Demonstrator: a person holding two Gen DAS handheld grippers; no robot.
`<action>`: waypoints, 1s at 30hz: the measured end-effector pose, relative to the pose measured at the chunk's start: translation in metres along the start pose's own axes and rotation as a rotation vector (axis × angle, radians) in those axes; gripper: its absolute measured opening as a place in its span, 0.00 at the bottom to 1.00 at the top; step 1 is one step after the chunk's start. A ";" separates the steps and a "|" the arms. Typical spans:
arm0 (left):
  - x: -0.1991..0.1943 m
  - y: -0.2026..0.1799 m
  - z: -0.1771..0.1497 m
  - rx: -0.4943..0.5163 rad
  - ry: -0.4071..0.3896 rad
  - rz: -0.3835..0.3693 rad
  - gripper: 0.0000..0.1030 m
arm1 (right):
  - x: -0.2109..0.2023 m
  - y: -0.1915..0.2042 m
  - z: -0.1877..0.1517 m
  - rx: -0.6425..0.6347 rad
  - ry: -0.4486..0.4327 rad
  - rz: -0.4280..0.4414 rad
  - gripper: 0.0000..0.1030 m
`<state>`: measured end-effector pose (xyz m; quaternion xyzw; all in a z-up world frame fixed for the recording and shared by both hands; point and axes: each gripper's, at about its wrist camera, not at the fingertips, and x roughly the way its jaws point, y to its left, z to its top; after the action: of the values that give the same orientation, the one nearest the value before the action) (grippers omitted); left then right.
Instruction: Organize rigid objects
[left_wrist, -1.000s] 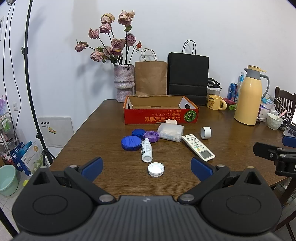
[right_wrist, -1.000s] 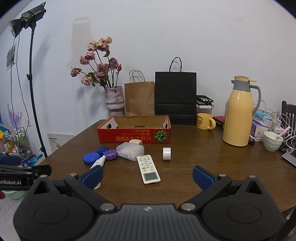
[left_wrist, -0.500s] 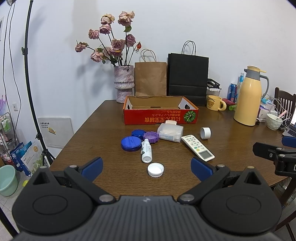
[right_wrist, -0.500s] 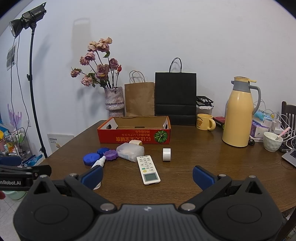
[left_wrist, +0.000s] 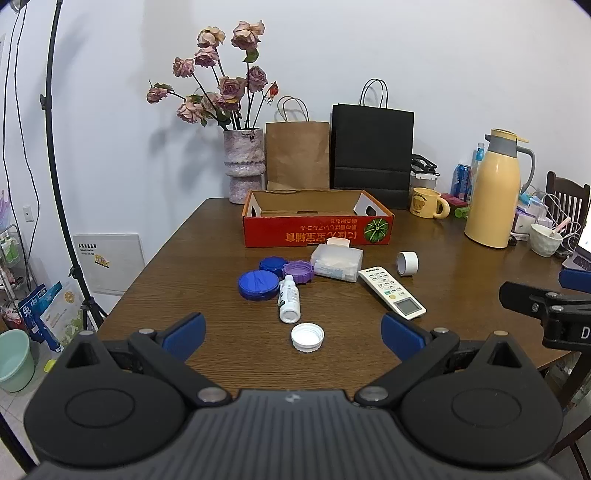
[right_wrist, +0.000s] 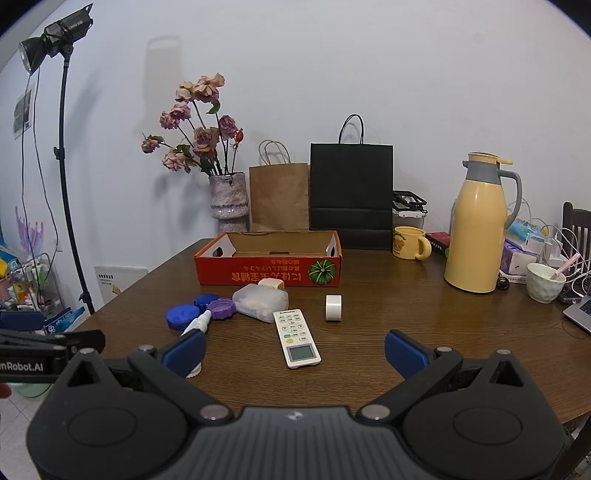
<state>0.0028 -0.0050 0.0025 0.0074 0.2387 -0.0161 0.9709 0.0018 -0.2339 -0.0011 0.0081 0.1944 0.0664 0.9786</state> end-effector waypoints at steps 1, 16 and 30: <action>0.001 -0.001 0.000 0.003 0.001 0.000 1.00 | 0.000 -0.002 0.000 0.000 0.000 0.001 1.00; 0.017 -0.002 -0.005 0.013 0.020 0.000 1.00 | 0.020 -0.003 -0.005 -0.014 0.021 -0.009 1.00; 0.050 -0.002 -0.004 0.012 0.057 0.007 1.00 | 0.052 -0.010 -0.010 -0.010 0.055 -0.023 1.00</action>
<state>0.0451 -0.0082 -0.0236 0.0144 0.2662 -0.0140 0.9637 0.0469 -0.2372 -0.0306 -0.0007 0.2212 0.0562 0.9736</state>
